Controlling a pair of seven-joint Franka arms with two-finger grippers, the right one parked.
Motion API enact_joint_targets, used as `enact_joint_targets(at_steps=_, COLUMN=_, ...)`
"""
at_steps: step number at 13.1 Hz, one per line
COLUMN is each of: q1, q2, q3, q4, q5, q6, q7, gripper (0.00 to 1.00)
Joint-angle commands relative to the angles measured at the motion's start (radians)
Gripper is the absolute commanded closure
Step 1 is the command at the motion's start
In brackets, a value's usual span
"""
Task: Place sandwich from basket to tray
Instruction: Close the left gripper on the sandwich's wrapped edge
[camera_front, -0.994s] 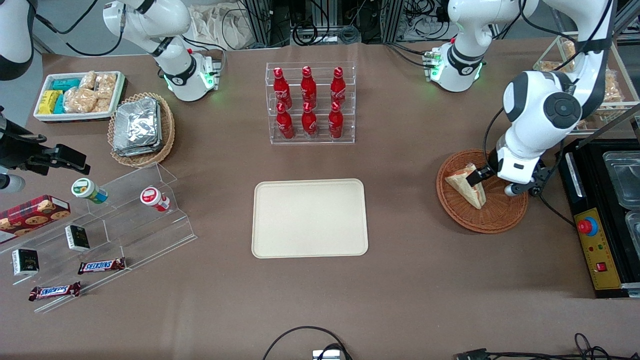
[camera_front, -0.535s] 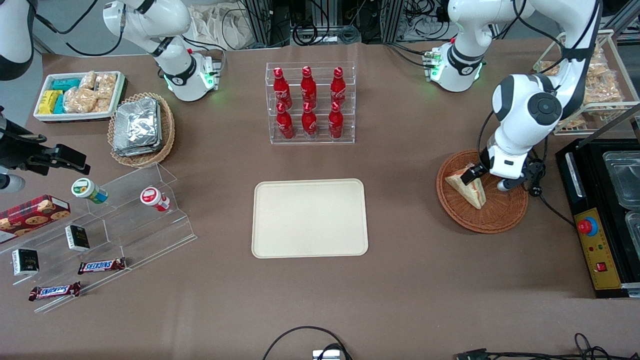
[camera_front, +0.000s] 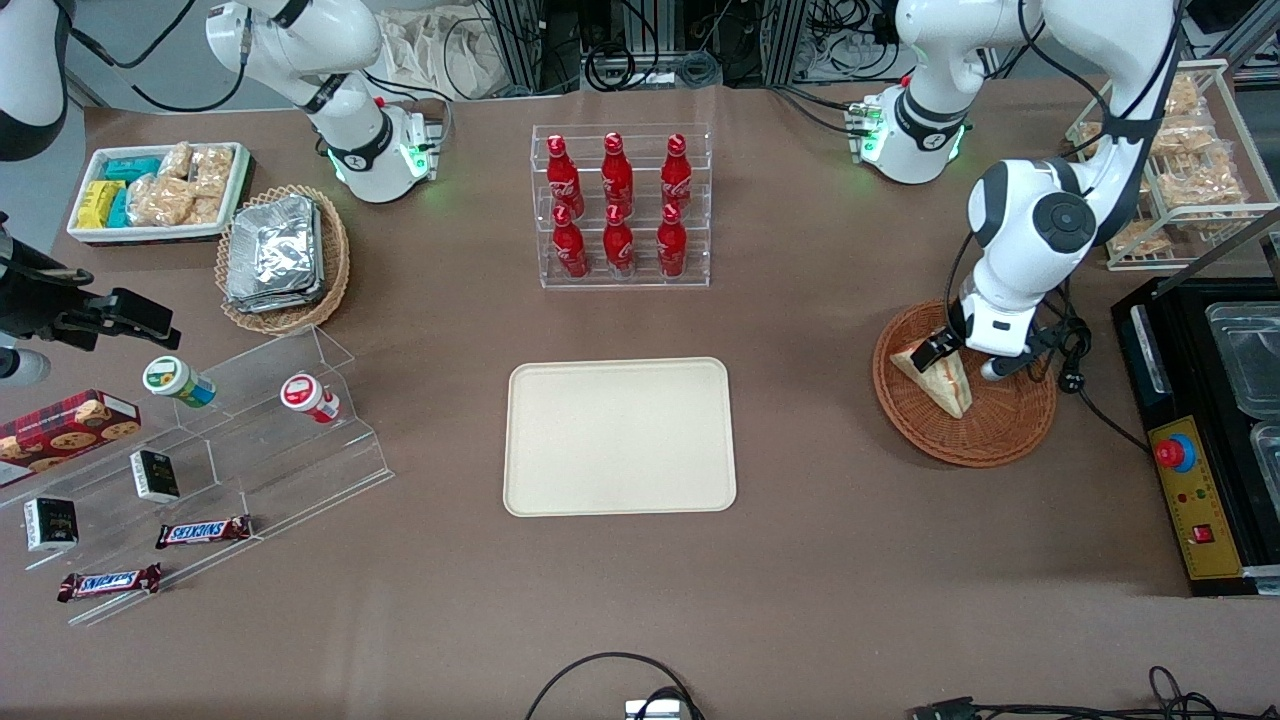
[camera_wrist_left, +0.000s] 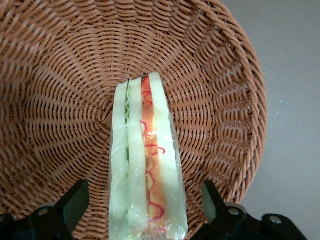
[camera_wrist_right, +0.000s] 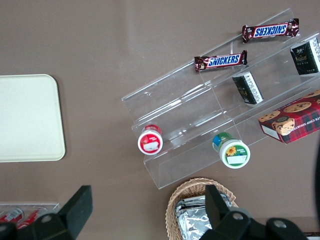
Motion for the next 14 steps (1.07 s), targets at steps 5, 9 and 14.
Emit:
enact_joint_targets(at_steps=5, q1=-0.004, q2=0.009, q3=0.0, q4=-0.012, q5=-0.007, q6=0.033, q7=-0.04, gripper=0.88)
enact_joint_targets(at_steps=9, q1=-0.004, q2=0.002, q3=-0.002, q4=-0.003, q5=-0.004, q6=0.022, q7=-0.037, gripper=0.92)
enact_joint_targets(at_steps=14, q1=-0.004, q2=-0.079, q3=-0.016, q4=0.036, q5=0.02, q6=-0.129, q7=0.018, gripper=0.92)
